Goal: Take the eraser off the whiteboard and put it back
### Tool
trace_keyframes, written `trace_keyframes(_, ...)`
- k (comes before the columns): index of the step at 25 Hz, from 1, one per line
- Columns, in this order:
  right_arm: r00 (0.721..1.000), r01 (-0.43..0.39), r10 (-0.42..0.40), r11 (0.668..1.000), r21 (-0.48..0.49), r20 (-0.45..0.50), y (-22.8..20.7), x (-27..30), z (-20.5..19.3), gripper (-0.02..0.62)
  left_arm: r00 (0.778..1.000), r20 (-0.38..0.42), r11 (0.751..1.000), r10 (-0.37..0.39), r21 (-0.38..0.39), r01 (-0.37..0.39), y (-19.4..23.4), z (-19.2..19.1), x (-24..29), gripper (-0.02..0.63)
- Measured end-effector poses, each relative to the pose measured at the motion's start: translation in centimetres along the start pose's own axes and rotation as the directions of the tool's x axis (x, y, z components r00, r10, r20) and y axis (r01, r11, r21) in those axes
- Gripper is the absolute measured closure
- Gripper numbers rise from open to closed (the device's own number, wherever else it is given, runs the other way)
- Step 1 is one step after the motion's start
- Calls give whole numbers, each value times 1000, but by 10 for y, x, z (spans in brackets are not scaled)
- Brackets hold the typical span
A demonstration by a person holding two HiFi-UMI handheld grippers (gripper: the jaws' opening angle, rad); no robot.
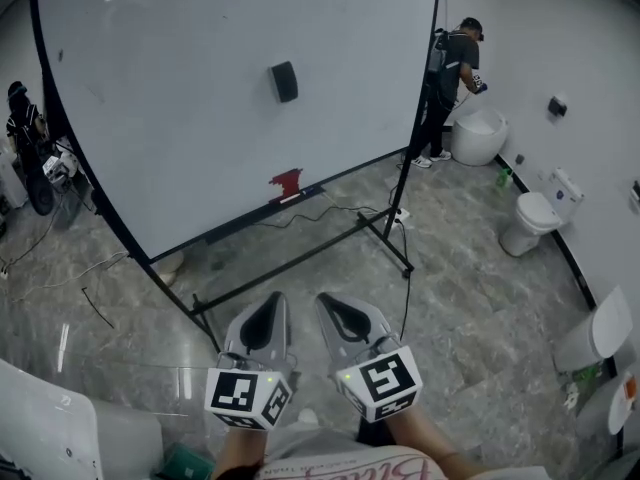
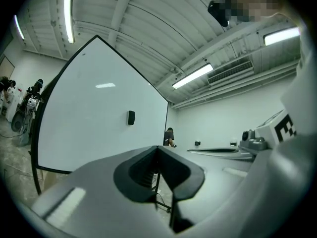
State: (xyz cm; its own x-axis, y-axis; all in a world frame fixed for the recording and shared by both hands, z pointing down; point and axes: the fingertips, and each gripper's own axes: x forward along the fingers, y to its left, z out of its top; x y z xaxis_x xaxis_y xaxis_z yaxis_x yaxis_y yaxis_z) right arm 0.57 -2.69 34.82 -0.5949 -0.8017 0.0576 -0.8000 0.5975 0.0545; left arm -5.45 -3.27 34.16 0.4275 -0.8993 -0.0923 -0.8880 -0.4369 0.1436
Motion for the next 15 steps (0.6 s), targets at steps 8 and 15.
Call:
trace_keyframes(8,998,4,-3,1000,-18,57,-28,72,31,594,1000,0,1000,-18,-4,18,46,9,44,607)
trace_keyframes(15,993,40,-32,997,-66,116,-76,128,79,592,1000,4,1000,3,-19,-3,77,10,72,607)
